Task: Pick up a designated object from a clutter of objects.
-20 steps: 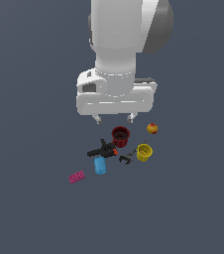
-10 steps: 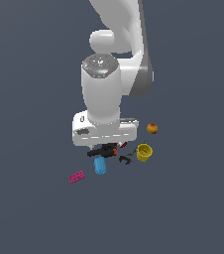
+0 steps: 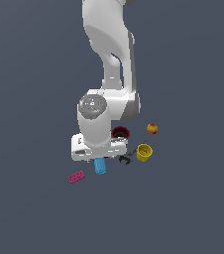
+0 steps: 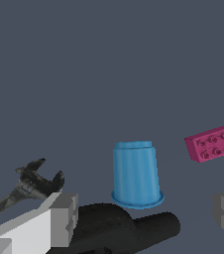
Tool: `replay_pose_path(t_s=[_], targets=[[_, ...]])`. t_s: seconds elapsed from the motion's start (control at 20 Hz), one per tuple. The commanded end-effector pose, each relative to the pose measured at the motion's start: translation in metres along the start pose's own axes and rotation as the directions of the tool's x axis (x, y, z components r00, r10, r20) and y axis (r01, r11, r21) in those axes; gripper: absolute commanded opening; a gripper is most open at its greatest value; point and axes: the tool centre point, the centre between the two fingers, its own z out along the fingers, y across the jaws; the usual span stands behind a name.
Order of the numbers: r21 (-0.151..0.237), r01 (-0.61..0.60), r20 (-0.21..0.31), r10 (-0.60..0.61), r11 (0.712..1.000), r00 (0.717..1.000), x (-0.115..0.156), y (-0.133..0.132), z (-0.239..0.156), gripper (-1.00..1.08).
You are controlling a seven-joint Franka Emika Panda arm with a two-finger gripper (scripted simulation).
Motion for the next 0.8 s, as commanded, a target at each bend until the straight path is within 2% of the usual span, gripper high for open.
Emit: replay_pose_path(t_s=[0.0, 0.75], targets=[[0.0, 0.006, 0.004, -0.006, 1.0, 1.0, -0.001, 0.004, 0.014, 1.0], [0.001, 0.012, 0.01, -0.012, 1.0, 1.0, -0.003, 0.007, 0.047, 1.0]])
